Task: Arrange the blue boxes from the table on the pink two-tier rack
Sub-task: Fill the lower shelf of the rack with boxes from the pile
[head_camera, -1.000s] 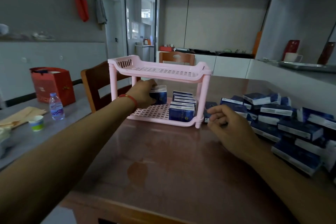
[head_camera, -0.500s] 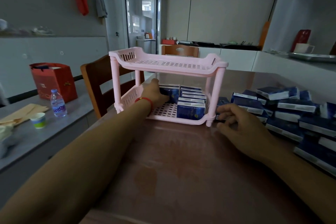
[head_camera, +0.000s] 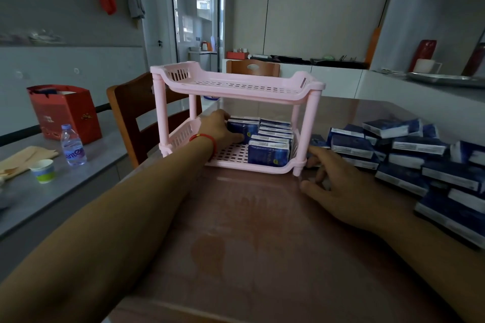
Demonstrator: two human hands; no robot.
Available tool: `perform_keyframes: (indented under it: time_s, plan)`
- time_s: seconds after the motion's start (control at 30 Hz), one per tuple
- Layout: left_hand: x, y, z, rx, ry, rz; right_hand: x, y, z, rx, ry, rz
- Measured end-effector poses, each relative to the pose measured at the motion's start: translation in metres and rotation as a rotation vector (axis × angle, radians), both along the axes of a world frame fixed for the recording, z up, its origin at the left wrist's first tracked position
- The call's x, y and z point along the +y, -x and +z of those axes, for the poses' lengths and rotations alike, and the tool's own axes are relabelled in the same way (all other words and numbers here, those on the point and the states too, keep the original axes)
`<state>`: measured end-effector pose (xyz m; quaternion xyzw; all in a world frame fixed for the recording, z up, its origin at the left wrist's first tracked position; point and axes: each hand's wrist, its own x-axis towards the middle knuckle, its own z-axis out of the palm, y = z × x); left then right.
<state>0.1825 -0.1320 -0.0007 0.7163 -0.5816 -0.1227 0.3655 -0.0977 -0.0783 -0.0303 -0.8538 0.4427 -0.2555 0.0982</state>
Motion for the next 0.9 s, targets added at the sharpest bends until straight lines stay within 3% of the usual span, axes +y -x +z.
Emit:
perform_keyframes:
  time_s: [0.17,0.3,0.47,0.53,0.67,0.8,0.9]
  plan:
    - [0.008,-0.001,0.008,0.024,-0.090,0.017,-0.001,0.001,0.000,-0.033,-0.028,0.006]
    - [0.020,0.011,0.029,-0.050,0.074,0.076,-0.001,0.004,0.000,-0.074,-0.050,0.012]
    - [0.029,0.039,0.038,0.189,-0.137,-0.026,0.002,0.004,0.001,-0.103,-0.041,0.007]
    - [0.032,0.047,0.037,0.258,-0.130,-0.039,0.004,0.005,0.002,-0.125,-0.052,0.009]
    - [0.035,0.060,0.029,0.583,-0.079,-0.082,-0.010,-0.016,0.025,-0.446,-0.353,0.068]
    - [0.038,0.075,0.026,0.950,-0.060,-0.039,-0.017,-0.037,0.035,-0.945,-0.613,0.140]
    - [0.039,0.086,0.022,1.059,-0.061,-0.064,-0.025,-0.048,0.021,-1.012,-0.640,0.208]
